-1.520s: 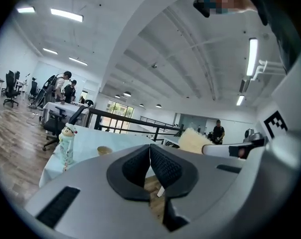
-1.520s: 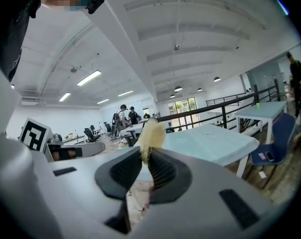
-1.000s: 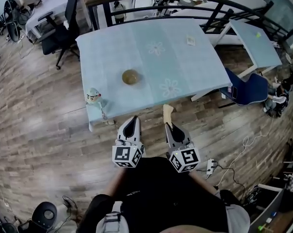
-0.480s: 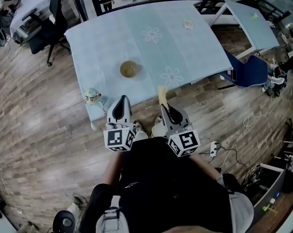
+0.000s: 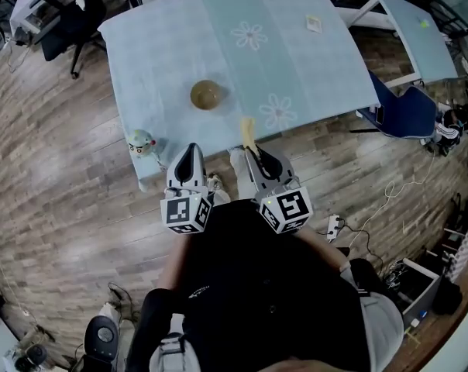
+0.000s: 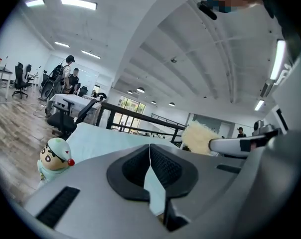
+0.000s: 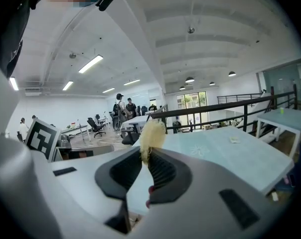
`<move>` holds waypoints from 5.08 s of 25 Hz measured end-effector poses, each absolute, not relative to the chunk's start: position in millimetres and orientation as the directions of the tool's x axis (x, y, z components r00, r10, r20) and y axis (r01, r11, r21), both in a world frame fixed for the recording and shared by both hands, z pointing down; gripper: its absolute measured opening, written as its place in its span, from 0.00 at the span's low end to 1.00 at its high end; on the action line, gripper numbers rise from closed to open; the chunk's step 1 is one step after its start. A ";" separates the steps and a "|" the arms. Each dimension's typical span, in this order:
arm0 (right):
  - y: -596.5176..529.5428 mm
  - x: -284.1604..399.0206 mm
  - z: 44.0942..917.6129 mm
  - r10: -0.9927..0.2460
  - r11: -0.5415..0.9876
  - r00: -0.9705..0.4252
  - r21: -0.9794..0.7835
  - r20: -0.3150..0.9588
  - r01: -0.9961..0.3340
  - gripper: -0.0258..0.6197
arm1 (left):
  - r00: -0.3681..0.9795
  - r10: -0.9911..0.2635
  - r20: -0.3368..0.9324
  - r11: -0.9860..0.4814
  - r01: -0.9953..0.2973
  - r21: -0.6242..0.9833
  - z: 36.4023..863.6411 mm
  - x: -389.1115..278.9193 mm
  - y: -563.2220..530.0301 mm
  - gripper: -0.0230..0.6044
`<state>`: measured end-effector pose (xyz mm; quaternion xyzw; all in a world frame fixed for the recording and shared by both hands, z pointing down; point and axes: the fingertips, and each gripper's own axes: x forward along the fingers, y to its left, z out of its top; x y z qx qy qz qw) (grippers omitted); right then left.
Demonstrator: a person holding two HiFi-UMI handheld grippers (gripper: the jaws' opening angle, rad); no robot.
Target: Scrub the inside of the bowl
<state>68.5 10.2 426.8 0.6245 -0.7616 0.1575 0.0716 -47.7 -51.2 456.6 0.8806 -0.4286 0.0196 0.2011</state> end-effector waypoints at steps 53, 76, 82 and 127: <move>-188.4 106.1 489.2 -0.714 0.485 -0.539 -0.240 0.447 -0.841 0.11 | 0.275 -0.659 0.700 0.177 -0.848 0.500 641.4 -22.3 -183.3 0.08; -71.0 -22.4 389.7 -0.674 0.567 -0.688 -0.409 0.269 -0.715 0.11 | 0.063 -0.954 0.293 0.101 -0.852 0.513 411.1 -124.7 -111.1 0.08; -49.9 -19.9 384.2 -0.712 0.524 -0.653 -0.422 0.259 -0.739 0.11 | 0.099 -0.961 0.259 0.051 -0.857 0.514 400.7 -121.6 -76.5 0.08; -8.1 -65.2 394.0 -0.566 0.796 -0.649 0.133 0.508 -0.591 0.11 | 0.122 -0.946 0.300 0.016 -0.907 0.420 400.3 -125.4 -23.4 0.08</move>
